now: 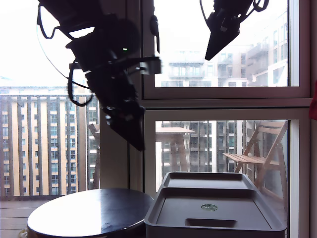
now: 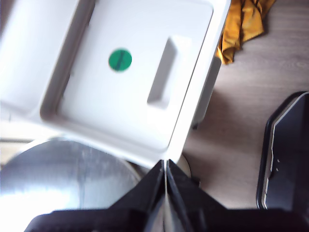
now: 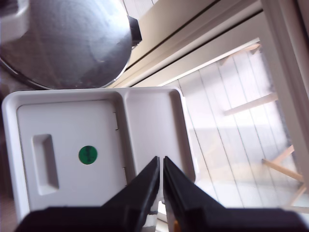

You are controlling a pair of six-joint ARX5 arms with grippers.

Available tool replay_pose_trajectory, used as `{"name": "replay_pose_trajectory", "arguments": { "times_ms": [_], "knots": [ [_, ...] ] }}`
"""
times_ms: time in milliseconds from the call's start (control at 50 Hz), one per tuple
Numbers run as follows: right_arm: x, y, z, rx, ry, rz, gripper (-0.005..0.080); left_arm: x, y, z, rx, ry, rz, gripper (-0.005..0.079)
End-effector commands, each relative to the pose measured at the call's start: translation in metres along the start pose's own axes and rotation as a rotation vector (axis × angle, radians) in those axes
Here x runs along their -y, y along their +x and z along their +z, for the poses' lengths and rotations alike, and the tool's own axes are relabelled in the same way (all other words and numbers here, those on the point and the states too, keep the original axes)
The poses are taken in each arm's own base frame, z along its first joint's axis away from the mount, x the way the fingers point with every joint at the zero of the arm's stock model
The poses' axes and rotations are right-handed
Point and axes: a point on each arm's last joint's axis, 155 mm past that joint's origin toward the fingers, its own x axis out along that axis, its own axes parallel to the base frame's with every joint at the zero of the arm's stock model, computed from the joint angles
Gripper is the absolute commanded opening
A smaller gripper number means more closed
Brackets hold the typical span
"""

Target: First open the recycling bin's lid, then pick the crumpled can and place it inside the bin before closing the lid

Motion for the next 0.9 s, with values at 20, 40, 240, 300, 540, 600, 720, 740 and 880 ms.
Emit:
{"name": "replay_pose_trajectory", "arguments": {
  "times_ms": [20,40,240,300,540,600,720,740,880],
  "knots": [
    [-0.010,0.004,-0.001,-0.007,0.031,0.029,-0.0013,-0.026,-0.038,0.011,0.077,-0.068,0.082,-0.0019],
    [-0.011,0.004,0.000,-0.005,0.047,0.036,-0.0013,-0.031,-0.044,0.012,0.088,-0.083,0.093,-0.0019],
    [-0.024,0.002,0.017,0.070,0.388,0.122,-0.0013,-0.048,-0.096,0.020,0.223,-0.315,0.087,-0.0019],
    [-0.028,0.001,0.022,0.085,0.505,0.153,-0.0013,-0.044,-0.104,0.016,0.227,-0.389,0.049,-0.0019],
    [-0.022,0.001,0.037,0.161,0.761,0.201,-0.0013,-0.042,-0.116,0.004,0.258,-0.511,-0.062,-0.0019],
    [-0.013,0.004,0.035,0.176,0.797,0.170,-0.0013,-0.046,-0.118,0.003,0.264,-0.528,-0.056,-0.0019],
    [-0.007,0.014,0.023,0.164,0.827,0.118,-0.0013,-0.052,-0.121,-0.001,0.284,-0.536,-0.063,-0.0009],
    [-0.008,0.016,0.021,0.159,0.829,0.112,-0.0013,-0.055,-0.121,-0.001,0.291,-0.537,-0.059,-0.0009],
    [-0.002,0.028,0.003,0.145,0.862,0.058,-0.0013,-0.079,-0.132,0.006,0.393,-0.528,-0.023,-0.0011]
  ]
}}
